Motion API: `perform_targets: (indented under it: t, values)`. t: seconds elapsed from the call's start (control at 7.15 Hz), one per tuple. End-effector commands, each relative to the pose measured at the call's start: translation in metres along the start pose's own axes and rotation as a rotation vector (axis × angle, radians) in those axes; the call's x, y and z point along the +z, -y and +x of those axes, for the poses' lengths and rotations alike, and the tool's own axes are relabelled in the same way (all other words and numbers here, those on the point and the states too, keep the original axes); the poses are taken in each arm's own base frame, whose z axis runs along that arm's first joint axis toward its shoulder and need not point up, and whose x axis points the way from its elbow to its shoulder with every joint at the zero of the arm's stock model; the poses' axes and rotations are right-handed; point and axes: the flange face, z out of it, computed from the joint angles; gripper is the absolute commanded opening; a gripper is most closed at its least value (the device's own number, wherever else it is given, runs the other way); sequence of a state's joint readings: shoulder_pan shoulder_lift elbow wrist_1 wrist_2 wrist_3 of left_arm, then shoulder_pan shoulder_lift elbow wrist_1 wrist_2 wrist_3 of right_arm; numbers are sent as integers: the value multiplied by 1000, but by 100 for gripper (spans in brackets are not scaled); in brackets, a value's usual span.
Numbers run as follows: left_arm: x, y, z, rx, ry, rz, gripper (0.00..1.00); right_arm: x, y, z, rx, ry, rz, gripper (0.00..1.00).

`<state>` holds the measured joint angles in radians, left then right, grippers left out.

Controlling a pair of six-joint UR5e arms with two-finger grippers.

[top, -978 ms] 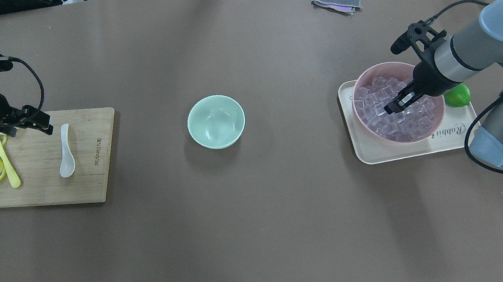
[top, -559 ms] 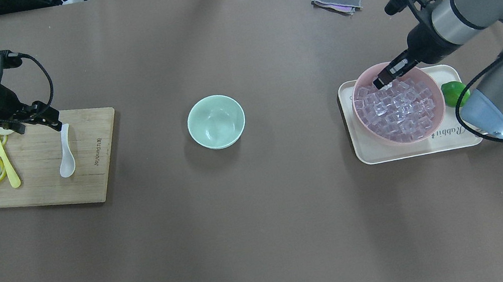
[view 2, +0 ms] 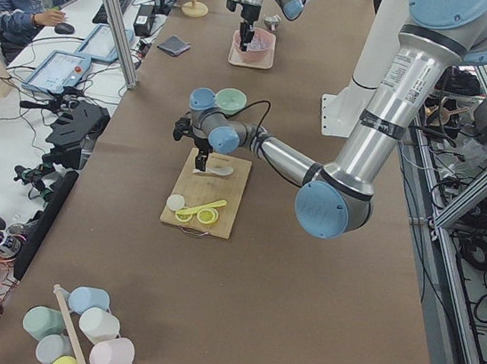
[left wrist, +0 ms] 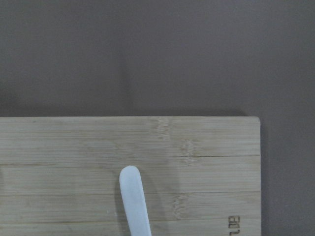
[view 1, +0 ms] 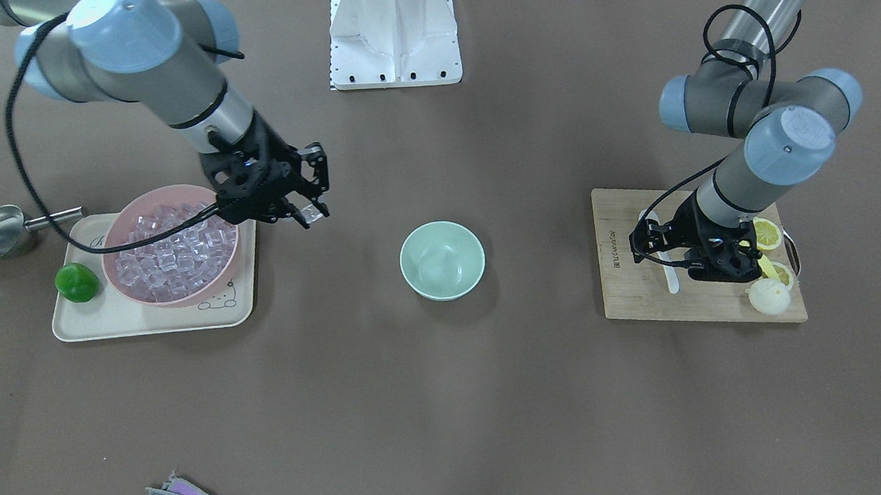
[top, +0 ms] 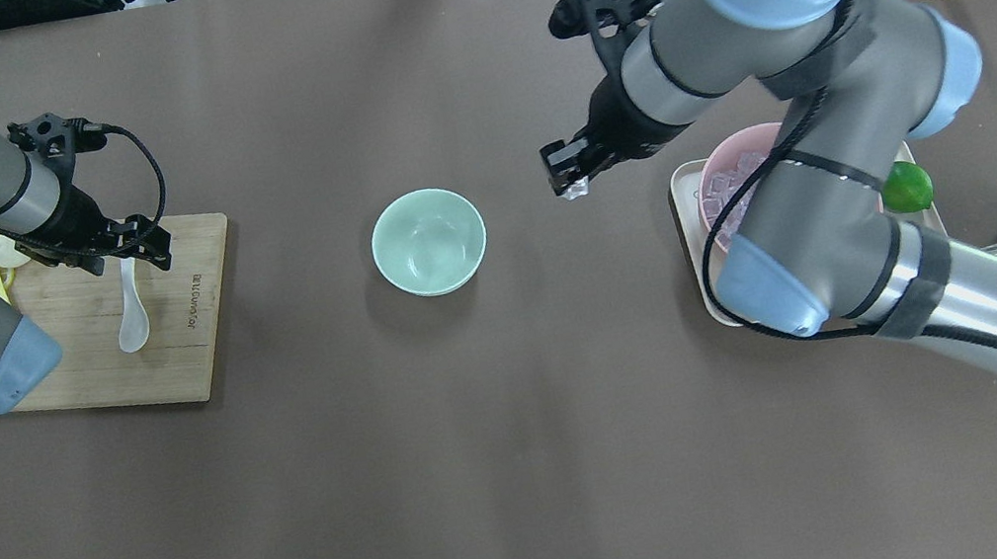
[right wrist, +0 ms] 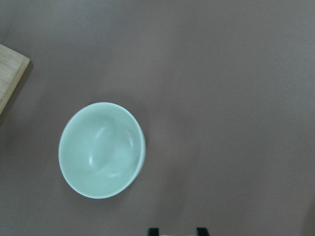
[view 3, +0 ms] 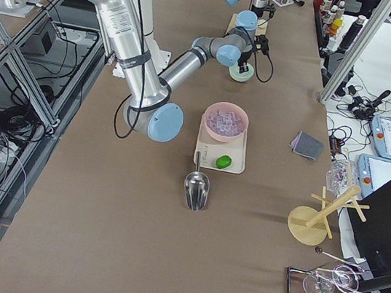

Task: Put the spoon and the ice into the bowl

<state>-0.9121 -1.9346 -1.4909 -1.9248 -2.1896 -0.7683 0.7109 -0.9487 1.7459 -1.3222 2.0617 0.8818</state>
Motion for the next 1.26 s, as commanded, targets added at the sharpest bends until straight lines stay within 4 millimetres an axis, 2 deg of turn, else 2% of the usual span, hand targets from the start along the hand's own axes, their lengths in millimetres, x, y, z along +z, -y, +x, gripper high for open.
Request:
perform_targets:
  t: [0.0,0.28,0.42,0.56,0.84,0.98,1.12]
  values:
    - [10,1,-5,-1,0,0,76,45,-2,-60,54,-38,41,0]
    - [13,-1,-2,-6,1,-9,41,85,-6,-93,61,-87,66,0]
    - [14,-2,-3,-10,4,-11,22,97,-12,-102,60,-93,62,0]
    - [14,-2,0,-62,1,-8,0,117,-16,-110,56,-106,94,0]
    - [8,-1,10,-59,-16,-6,0,129,-13,-120,73,-85,105,0]
    - [-2,9,32,-65,-37,8,0,134,-15,-114,68,-101,107,98]
    - [-11,18,85,-147,-82,19,0,123,-16,-117,58,-80,110,100]
